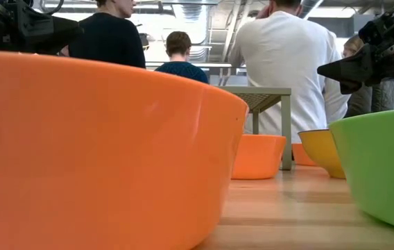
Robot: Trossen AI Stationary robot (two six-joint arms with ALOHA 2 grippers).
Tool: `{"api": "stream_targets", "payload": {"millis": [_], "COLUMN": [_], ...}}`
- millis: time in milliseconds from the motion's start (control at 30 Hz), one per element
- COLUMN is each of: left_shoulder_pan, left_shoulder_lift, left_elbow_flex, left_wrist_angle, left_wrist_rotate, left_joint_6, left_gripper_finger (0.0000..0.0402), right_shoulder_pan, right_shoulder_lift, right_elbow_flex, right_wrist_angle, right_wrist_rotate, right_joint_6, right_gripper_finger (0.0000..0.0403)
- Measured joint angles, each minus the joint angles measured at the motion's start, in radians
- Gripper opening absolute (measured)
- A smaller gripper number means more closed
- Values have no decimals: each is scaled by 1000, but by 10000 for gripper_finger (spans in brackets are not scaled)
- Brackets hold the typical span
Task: Pick & Place Mini bowls
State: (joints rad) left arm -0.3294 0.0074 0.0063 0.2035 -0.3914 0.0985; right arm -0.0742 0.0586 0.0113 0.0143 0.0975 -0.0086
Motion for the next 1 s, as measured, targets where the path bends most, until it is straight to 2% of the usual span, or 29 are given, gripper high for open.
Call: {"api": "stream_targets", "payload": {"millis": [300, 533, 800, 1000], "left_shoulder_pan": [0, 0, 0, 1], "left_shoulder_lift": [0, 0, 0, 71], "left_elbow_flex": [0, 0, 2, 82], "left_wrist_angle": [22, 41, 157, 155], "left_wrist_rotate": [0, 0, -4, -71], "left_joint_6": [2, 2, -2, 0], "left_gripper_finger": [85, 85, 85, 86], "right_shoulder_pan": [0, 0, -1, -1], "right_shoulder_lift": [0, -1, 0, 16], "right_elbow_flex": [-2, -2, 5, 122], "right_wrist_angle": [17, 113, 236, 193], "right_wrist_rotate": [1, 1, -1, -19], "right_joint_6": [0, 2, 20, -28], "right_gripper_finger": [1, 1, 2, 39]}}
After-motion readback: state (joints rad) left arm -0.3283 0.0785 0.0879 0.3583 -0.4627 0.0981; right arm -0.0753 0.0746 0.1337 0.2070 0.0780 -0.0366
